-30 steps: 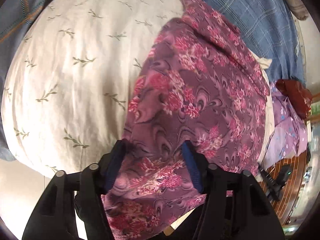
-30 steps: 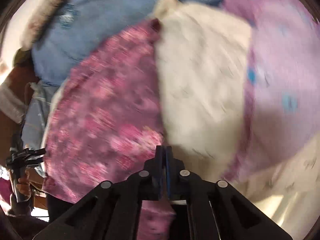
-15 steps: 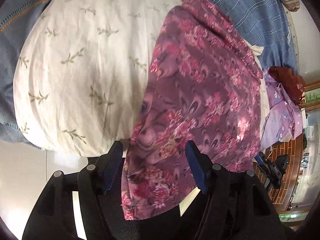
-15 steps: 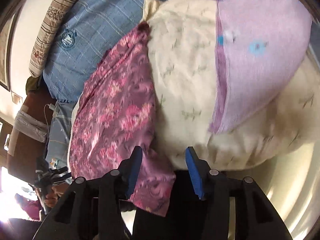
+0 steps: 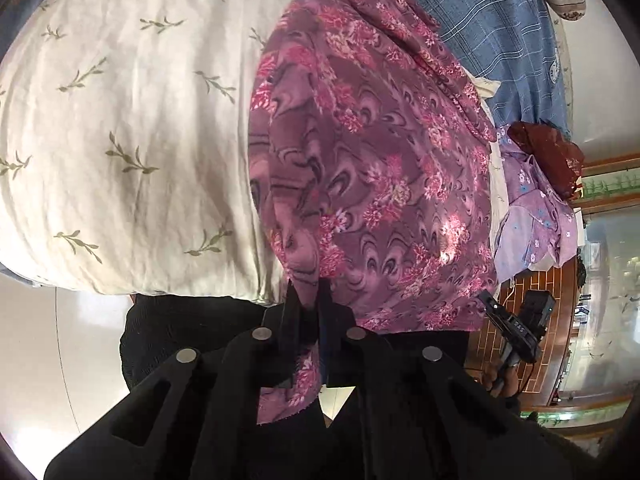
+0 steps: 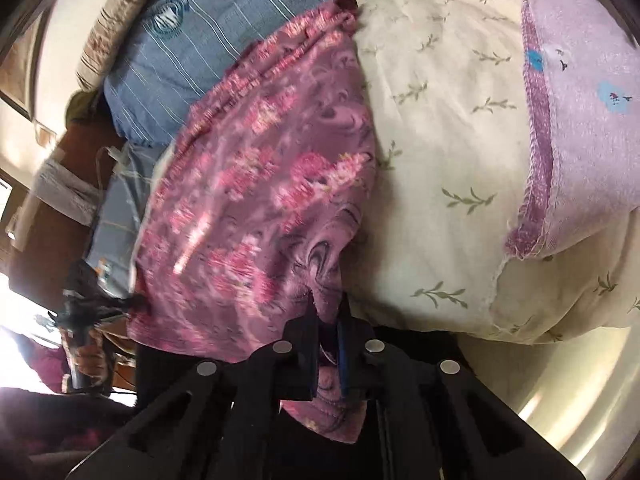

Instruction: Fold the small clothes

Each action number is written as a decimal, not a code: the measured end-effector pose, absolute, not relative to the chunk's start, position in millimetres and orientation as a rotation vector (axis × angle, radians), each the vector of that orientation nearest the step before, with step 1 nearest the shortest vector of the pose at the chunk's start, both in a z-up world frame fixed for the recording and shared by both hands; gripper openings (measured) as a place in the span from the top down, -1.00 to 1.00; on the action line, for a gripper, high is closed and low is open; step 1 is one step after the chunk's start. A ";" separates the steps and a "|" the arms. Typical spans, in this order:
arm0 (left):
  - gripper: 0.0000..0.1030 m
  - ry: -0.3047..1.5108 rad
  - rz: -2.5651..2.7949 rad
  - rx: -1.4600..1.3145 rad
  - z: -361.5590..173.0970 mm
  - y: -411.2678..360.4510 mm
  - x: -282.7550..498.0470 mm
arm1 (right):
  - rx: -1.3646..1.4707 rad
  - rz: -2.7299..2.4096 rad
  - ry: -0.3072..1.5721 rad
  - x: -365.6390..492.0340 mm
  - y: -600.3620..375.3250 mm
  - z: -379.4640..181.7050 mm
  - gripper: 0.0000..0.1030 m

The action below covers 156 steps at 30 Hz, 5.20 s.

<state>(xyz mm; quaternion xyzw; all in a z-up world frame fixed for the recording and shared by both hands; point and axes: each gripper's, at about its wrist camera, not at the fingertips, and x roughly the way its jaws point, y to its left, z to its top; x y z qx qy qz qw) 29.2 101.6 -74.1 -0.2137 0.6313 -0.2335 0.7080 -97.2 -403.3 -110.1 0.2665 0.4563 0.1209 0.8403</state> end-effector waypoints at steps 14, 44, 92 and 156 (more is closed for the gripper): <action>0.81 1.368 -0.528 -0.445 -63.1 92.4 32.0 | 0.716 0.294 0.960 -87.6 -416.7 -111.1 0.80; 0.93 1.224 -0.701 -0.625 -6.2 61.0 89.6 | 0.942 0.506 0.735 -56.5 -422.2 -74.4 0.91; 0.11 1.198 -0.376 -0.790 -67.2 6.6 235.8 | 1.098 0.166 0.665 124.5 -429.4 -85.9 -0.26; 0.51 1.173 -0.232 -0.432 -46.5 41.4 201.3 | 0.709 -0.069 0.748 125.0 -487.4 -69.6 0.82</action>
